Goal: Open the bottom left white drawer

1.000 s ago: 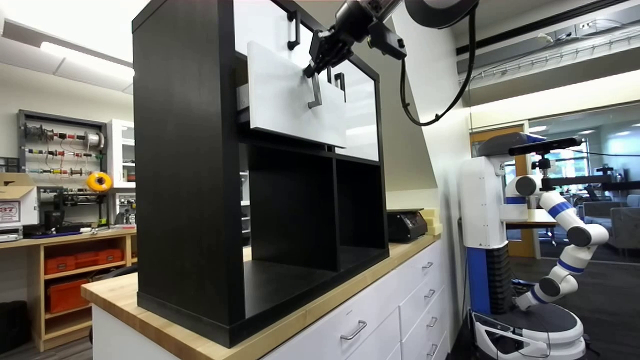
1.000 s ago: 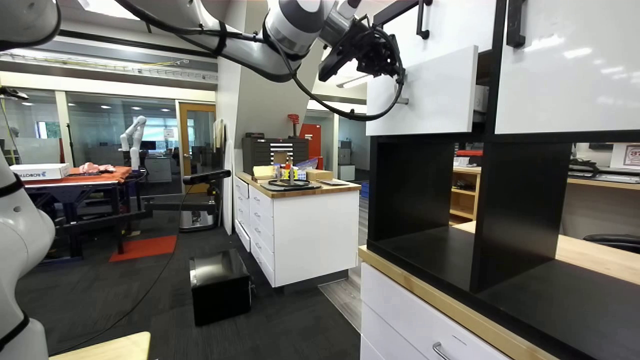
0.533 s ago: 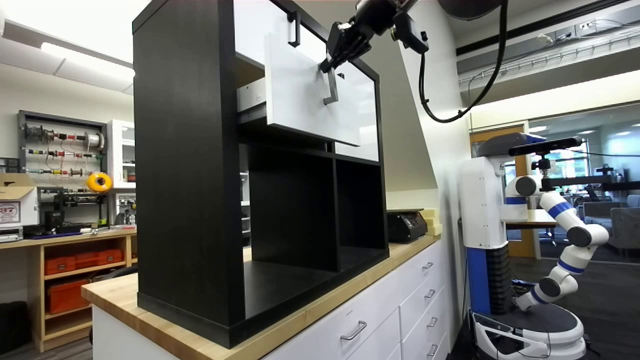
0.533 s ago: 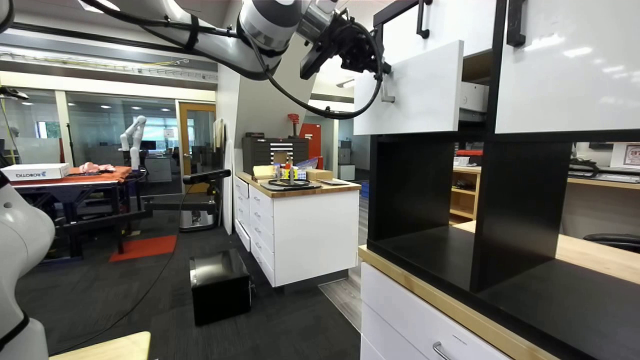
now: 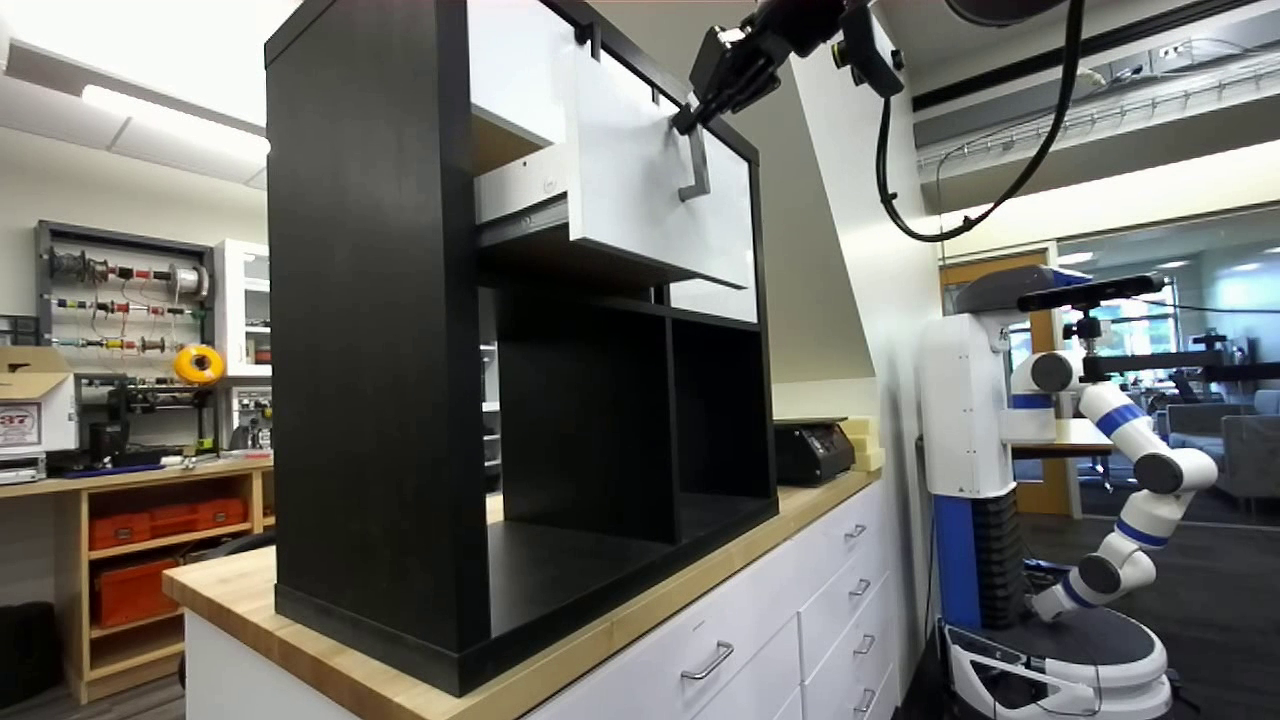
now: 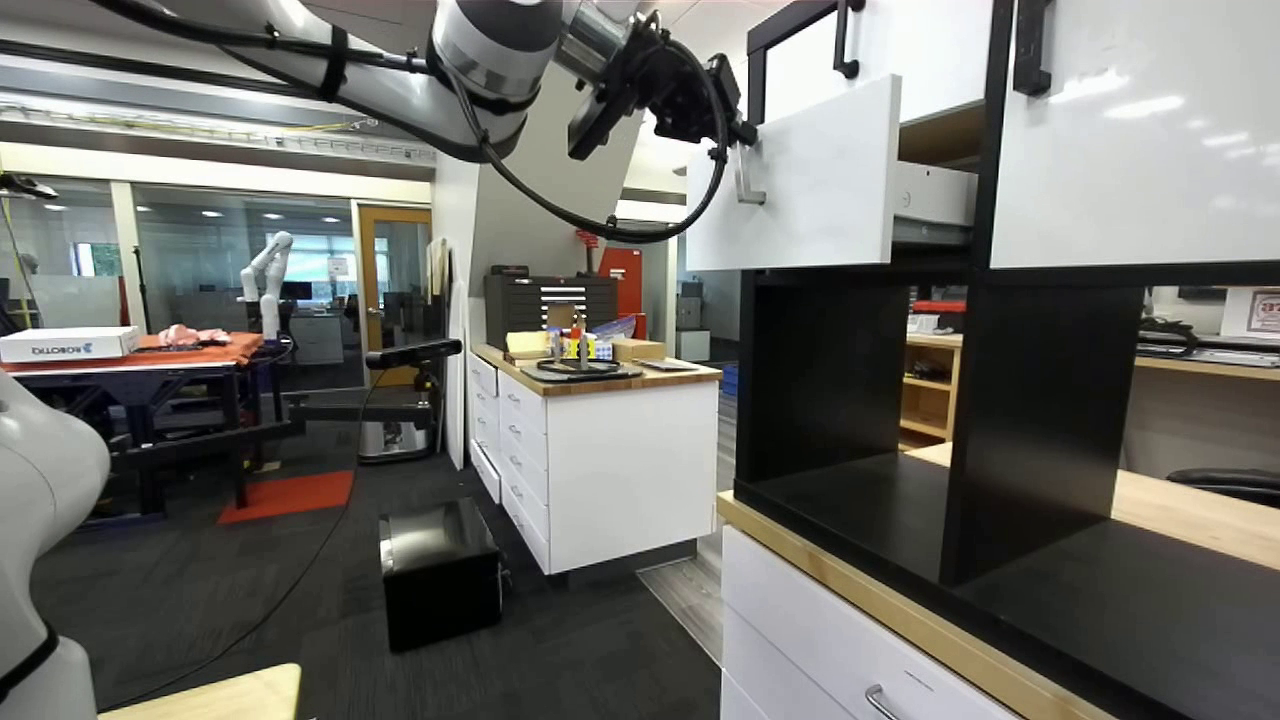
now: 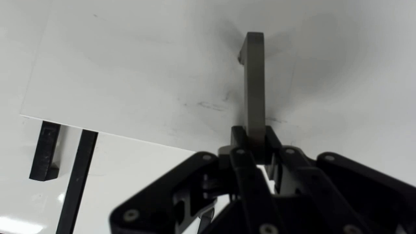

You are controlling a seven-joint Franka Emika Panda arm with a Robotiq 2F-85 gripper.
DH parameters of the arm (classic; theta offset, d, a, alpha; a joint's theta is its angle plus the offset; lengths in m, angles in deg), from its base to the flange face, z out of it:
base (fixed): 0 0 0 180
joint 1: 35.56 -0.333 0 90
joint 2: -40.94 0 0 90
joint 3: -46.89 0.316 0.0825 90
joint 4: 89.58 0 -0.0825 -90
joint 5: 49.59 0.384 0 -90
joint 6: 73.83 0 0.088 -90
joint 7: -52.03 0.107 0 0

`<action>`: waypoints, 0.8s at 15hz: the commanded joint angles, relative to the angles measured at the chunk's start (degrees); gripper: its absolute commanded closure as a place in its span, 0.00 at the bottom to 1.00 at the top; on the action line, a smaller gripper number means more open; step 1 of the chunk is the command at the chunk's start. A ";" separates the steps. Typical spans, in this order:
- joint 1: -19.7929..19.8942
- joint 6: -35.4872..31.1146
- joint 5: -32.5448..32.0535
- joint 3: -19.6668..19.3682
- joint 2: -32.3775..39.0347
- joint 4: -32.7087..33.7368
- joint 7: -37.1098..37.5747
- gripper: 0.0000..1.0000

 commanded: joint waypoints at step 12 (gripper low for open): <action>7.21 -1.38 6.27 2.97 -13.73 -18.59 1.40 0.96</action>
